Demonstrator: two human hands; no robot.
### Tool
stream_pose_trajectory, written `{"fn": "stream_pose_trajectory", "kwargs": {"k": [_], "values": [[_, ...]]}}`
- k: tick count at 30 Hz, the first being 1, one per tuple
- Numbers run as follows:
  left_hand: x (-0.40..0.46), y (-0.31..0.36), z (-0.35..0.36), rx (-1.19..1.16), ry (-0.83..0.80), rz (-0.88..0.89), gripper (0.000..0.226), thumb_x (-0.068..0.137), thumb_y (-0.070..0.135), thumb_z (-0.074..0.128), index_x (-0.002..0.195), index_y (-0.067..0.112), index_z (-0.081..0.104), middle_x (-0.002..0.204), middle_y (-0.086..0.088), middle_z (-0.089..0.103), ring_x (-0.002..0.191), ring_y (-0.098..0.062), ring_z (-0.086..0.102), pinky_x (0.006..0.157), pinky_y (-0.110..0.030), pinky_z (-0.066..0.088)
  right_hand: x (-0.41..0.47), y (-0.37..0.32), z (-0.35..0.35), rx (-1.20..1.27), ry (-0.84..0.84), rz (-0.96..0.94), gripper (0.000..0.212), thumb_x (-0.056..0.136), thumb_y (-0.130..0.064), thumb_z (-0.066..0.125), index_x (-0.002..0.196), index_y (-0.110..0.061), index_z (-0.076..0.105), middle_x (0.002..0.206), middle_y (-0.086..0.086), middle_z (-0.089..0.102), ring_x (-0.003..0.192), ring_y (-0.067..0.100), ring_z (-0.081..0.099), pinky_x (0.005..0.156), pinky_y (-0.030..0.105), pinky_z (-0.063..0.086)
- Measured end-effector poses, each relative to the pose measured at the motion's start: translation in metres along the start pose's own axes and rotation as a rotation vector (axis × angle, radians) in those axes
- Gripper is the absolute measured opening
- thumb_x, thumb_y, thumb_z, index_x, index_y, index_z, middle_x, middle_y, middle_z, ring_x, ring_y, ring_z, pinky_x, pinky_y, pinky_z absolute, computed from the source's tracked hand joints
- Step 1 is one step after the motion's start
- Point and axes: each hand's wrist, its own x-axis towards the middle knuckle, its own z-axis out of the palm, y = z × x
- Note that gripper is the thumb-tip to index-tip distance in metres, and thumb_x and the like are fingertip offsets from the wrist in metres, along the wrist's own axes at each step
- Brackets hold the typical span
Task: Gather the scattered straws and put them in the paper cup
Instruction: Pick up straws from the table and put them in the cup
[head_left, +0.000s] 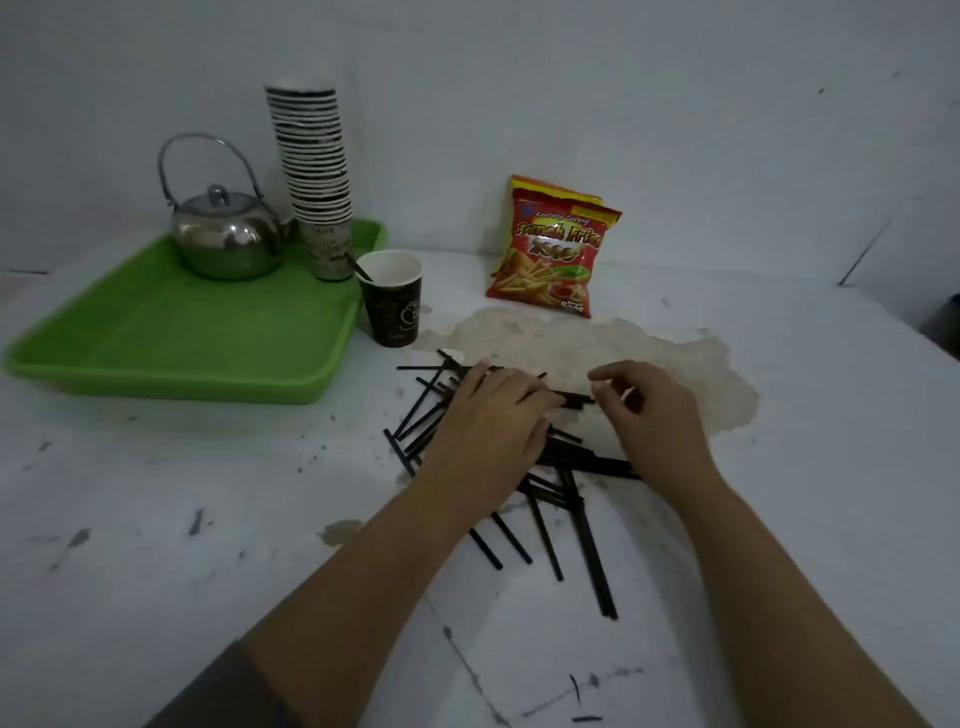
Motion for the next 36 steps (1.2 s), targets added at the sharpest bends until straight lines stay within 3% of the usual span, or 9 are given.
{"fn": "stream_pose_trajectory", "kwargs": {"k": [3, 8, 15, 18, 21, 24, 26, 30, 36], "values": [[-0.002, -0.003, 0.005, -0.046, -0.013, 0.053, 0.024, 0.088, 0.024, 0.052, 0.109, 0.022, 0.063, 0.104, 0.002, 0.065, 0.107, -0.018, 0.055, 0.109, -0.038, 0.021, 0.003, 0.008, -0.011, -0.019, -0.083, 0.026, 0.008, 0.088, -0.022, 0.058, 0.086, -0.025, 0.064, 0.073, -0.012, 0.058, 0.064, 0.002, 0.051, 0.058, 0.004, 0.038], [0.002, -0.003, 0.010, -0.066, -0.109, 0.056, 0.027, 0.087, 0.027, 0.060, 0.113, 0.020, 0.061, 0.110, 0.000, 0.064, 0.112, -0.020, 0.052, 0.112, -0.040, 0.016, 0.004, 0.026, -0.018, 0.001, -0.175, 0.084, 0.009, 0.086, -0.025, 0.060, 0.081, -0.028, 0.066, 0.080, -0.010, 0.067, 0.070, 0.006, 0.056, 0.059, 0.011, 0.039], [0.001, 0.003, 0.017, -0.028, -0.119, 0.083, 0.026, 0.079, 0.026, 0.067, 0.104, 0.021, 0.065, 0.100, 0.001, 0.067, 0.102, -0.020, 0.058, 0.108, -0.039, 0.024, -0.006, 0.005, -0.017, -0.050, -0.336, -0.132, 0.006, 0.081, -0.027, 0.064, 0.075, -0.025, 0.064, 0.068, -0.009, 0.061, 0.069, 0.013, 0.053, 0.060, 0.019, 0.041], [0.001, 0.003, 0.018, -0.045, -0.102, 0.075, 0.023, 0.081, 0.031, 0.055, 0.100, 0.022, 0.065, 0.096, 0.003, 0.067, 0.098, -0.017, 0.058, 0.104, -0.032, 0.023, -0.010, -0.001, -0.020, -0.052, -0.415, -0.158, 0.016, 0.079, -0.035, 0.063, 0.067, -0.025, 0.061, 0.057, -0.009, 0.058, 0.062, 0.011, 0.054, 0.054, 0.016, 0.040], [0.000, 0.002, 0.018, -0.045, -0.111, 0.081, 0.036, 0.080, 0.036, 0.039, 0.102, 0.023, 0.065, 0.096, 0.005, 0.068, 0.096, -0.015, 0.056, 0.098, -0.030, 0.024, -0.013, -0.005, -0.026, -0.129, -0.488, -0.100, 0.035, 0.074, -0.053, 0.057, 0.055, -0.023, 0.053, 0.044, -0.006, 0.051, 0.049, 0.009, 0.050, 0.048, 0.019, 0.038], [0.000, 0.002, 0.018, -0.047, -0.112, 0.075, 0.038, 0.082, 0.037, 0.039, 0.105, 0.023, 0.065, 0.097, 0.006, 0.068, 0.097, -0.015, 0.056, 0.099, -0.028, 0.023, -0.018, -0.011, -0.026, -0.358, -0.568, -0.015, 0.059, 0.069, -0.069, 0.047, 0.051, -0.014, 0.053, 0.044, 0.001, 0.052, 0.041, 0.011, 0.042, 0.048, 0.030, 0.039], [0.001, 0.001, 0.018, -0.039, -0.115, 0.071, 0.035, 0.083, 0.037, 0.042, 0.105, 0.024, 0.065, 0.097, 0.006, 0.067, 0.097, -0.014, 0.055, 0.099, -0.027, 0.022, -0.022, -0.018, -0.020, -0.464, -0.569, 0.011, 0.062, 0.070, -0.072, 0.046, 0.049, -0.013, 0.048, 0.044, -0.001, 0.046, 0.042, 0.010, 0.040, 0.047, 0.028, 0.033], [0.002, 0.001, 0.018, -0.058, -0.109, 0.053, 0.026, 0.080, 0.029, 0.054, 0.102, 0.023, 0.067, 0.094, 0.005, 0.067, 0.095, -0.015, 0.053, 0.098, -0.028, 0.024, -0.030, -0.030, -0.010, -0.499, -0.588, -0.002, 0.049, 0.078, -0.062, 0.052, 0.051, -0.024, 0.034, 0.050, -0.007, 0.040, 0.047, 0.006, 0.037, 0.046, 0.023, 0.028], [0.002, 0.001, 0.016, -0.066, -0.137, 0.040, 0.024, 0.082, 0.024, 0.054, 0.102, 0.022, 0.067, 0.093, 0.004, 0.067, 0.093, -0.018, 0.056, 0.095, -0.028, 0.025, -0.028, -0.026, -0.011, -0.372, -0.619, 0.077, 0.027, 0.079, -0.036, 0.061, 0.070, -0.010, 0.062, 0.063, 0.002, 0.059, 0.056, 0.013, 0.050, 0.048, 0.023, 0.031]]}}
